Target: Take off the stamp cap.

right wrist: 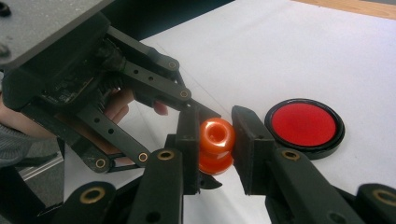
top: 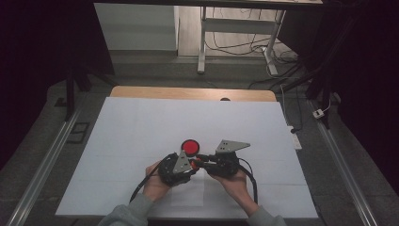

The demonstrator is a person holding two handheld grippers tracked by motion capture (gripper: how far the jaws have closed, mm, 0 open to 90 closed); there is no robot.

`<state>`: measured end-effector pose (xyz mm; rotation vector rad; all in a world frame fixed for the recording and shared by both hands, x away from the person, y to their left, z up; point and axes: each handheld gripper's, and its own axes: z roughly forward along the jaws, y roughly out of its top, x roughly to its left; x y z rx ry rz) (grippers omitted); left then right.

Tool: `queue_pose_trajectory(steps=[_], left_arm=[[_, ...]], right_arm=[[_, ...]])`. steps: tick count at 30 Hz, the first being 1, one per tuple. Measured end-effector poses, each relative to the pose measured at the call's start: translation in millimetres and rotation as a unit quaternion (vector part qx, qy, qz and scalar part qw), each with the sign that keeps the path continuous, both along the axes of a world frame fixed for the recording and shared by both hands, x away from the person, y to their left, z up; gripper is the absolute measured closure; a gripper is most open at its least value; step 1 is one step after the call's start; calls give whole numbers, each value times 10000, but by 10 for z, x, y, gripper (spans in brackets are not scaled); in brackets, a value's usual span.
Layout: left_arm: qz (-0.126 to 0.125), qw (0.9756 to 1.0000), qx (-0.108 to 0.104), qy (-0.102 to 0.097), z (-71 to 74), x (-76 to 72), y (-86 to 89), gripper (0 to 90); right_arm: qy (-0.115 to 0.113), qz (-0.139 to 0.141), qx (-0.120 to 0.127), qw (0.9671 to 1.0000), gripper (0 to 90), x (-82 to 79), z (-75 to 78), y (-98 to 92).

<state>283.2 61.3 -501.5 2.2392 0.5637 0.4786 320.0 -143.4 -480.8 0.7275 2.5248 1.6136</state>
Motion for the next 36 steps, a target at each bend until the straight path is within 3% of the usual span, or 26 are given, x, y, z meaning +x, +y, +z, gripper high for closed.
queue_pose_trajectory(steps=[9, 14, 22, 24, 25, 26, 27, 29, 36], left_arm=[[29, 9994, -200, 287, -3, 22, 12, 655], [48, 9995, -190, 253, -3, 15, 5, 656], [-22, 9999, -35, 106, -9, 9, 4, 657], [-67, 9991, 390, 116, -99, 3, -31, 658], [-67, 9991, 390, 116, -99, 3, -31, 658], [-89, 9995, 75, 295, -116, 15, -2, 658], [-59, 9995, 4, 296, -105, 20, 7, 657], [-12, 9999, 4, 167, -58, 22, 22, 657], [-50, 9998, -168, 50, -8, 7, 83, 656]], right_arm=[[-190, -29, 4, 9998, 735, -32, -13, 18], [-268, -44, 16, 9996, 737, -45, -13, 20], [-225, -60, 77, 9997, 740, -42, -31, 11], [-327, -243, 248, 9989, 741, -39, -1, -32], [-327, -243, 248, 9989, 741, -39, -1, -32], [-348, -302, 326, 9984, 741, -24, 35, -74], [-386, -330, 321, 9982, 741, -11, 70, -136], [-362, -331, 342, 9982, 741, -10, 68, -153], [-363, -232, 370, 9984, 740, -16, 59, -141]])
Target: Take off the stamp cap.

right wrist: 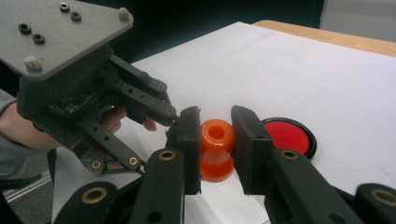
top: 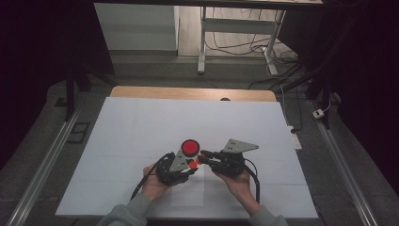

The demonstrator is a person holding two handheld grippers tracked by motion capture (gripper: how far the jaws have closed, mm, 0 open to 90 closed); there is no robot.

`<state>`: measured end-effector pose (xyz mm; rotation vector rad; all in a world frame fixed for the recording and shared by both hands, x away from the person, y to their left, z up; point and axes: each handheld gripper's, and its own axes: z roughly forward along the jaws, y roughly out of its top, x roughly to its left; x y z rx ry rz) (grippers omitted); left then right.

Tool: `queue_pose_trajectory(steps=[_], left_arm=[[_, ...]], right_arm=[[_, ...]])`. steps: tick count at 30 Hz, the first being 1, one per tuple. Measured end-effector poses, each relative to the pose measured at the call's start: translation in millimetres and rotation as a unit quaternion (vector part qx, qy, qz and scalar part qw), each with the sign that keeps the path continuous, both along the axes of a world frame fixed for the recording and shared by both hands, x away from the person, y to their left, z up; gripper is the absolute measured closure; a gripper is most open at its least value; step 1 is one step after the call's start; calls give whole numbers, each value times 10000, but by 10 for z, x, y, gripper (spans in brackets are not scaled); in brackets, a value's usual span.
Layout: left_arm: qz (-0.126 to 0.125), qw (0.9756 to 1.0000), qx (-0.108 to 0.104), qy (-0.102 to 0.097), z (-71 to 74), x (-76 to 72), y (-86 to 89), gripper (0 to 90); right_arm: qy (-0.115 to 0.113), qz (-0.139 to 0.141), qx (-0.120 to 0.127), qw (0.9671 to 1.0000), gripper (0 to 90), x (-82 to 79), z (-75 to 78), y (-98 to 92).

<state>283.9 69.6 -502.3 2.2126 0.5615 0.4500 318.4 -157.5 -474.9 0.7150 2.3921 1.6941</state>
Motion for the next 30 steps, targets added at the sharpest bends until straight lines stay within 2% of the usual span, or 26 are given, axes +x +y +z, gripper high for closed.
queue_pose_trajectory(steps=[17, 25, 30], left_arm=[[151, 9996, -259, 7, 75, 8, 188, 654], [270, 9982, -526, 100, 141, -3, 392, 654], [395, 9973, -600, 135, 158, -11, 511, 654]], right_arm=[[-85, -52, 98, 9999, 738, 5, 32, -42], [-114, -83, 71, 9999, 738, 17, 30, -60], [-139, -108, 100, 9998, 738, 24, 35, -80]])
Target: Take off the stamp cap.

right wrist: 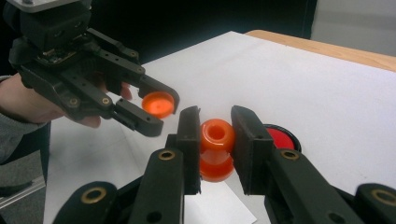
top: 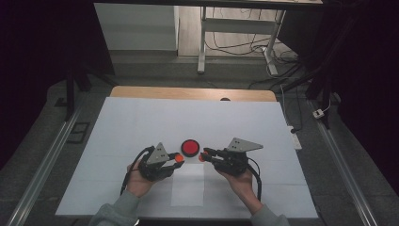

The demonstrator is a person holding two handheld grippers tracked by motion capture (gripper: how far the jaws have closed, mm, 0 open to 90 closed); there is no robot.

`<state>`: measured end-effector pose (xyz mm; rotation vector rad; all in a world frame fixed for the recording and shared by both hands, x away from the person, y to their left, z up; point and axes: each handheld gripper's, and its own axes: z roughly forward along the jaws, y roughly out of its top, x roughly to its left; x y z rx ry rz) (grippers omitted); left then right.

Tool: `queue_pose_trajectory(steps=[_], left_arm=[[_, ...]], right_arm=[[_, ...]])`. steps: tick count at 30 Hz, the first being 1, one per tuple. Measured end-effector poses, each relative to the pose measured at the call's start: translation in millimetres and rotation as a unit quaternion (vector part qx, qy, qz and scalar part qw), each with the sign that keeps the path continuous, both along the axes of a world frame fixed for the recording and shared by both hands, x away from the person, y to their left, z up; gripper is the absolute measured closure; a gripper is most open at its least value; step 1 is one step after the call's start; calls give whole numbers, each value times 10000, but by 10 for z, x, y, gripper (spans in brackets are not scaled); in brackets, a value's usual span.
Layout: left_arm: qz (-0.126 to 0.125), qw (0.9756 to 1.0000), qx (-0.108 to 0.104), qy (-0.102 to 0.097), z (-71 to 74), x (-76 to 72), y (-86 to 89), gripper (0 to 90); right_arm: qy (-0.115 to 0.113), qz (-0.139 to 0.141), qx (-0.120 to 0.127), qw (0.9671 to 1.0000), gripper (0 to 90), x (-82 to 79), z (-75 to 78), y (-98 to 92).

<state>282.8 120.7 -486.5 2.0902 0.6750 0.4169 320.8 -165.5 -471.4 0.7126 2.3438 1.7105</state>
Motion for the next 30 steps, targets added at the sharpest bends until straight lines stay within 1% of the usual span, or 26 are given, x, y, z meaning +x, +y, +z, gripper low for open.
queue_pose_trajectory(steps=[5, 10, 16, 22, 25, 30], left_arm=[[83, 10000, -2, -22, 4, -43, 104, 653], [206, 9998, -26, -25, -12, -112, 268, 652], [344, 9994, -24, 60, -42, -170, 449, 652], [548, 9983, -157, 155, -65, -226, 658, 652], [643, 9976, -175, 180, -84, -263, 732, 651], [731, 9970, -178, 205, -112, -332, 839, 651]], right_arm=[[-16, -19, -2, 10000, 738, 6, 5, -16], [-29, -8, 16, 10000, 737, 15, 7, -33], [-28, -32, 11, 10000, 737, 24, 4, -45], [-54, -51, -30, 10000, 737, 30, -1, -49], [-53, -59, -38, 10000, 737, 37, -5, -49], [-47, -79, -32, 10000, 737, 51, -10, -62]])
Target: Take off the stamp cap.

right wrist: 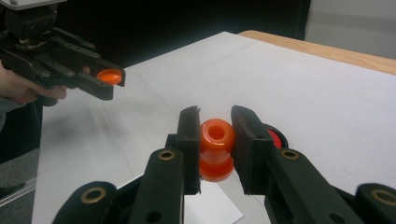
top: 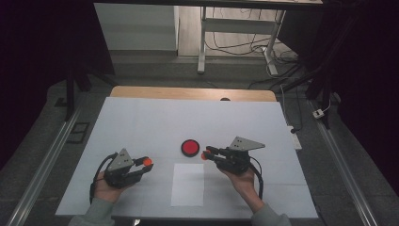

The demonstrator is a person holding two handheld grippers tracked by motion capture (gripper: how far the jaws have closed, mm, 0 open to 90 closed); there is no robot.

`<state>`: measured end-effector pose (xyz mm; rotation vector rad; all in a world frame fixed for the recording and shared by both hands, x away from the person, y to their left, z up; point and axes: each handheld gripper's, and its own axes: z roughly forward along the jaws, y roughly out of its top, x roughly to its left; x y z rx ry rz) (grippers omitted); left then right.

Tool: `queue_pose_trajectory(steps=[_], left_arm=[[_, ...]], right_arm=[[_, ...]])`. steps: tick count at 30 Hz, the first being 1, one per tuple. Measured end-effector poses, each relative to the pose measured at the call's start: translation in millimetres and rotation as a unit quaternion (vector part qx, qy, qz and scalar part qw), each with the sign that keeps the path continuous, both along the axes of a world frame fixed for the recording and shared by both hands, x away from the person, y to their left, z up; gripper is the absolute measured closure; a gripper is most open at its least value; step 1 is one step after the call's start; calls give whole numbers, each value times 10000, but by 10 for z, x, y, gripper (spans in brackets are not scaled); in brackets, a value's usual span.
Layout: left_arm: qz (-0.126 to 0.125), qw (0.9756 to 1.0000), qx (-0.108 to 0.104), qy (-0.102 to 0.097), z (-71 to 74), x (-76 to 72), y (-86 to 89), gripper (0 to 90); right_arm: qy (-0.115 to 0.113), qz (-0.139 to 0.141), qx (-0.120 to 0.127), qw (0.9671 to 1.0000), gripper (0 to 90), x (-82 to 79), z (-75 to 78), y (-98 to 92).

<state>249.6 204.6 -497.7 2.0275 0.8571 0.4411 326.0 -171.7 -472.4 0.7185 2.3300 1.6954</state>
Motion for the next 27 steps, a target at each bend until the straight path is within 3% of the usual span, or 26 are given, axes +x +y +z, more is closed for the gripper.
queue_pose_trajectory(steps=[10, 27], left_arm=[[123, 9999, -56, 72, -62, -41, 164, 651], [140, 9998, -68, 150, -74, -33, 166, 650]], right_arm=[[-10, -31, 39, 10000, 737, 17, 0, -25], [-97, -66, -68, 9999, 737, 9, 2, 30]])
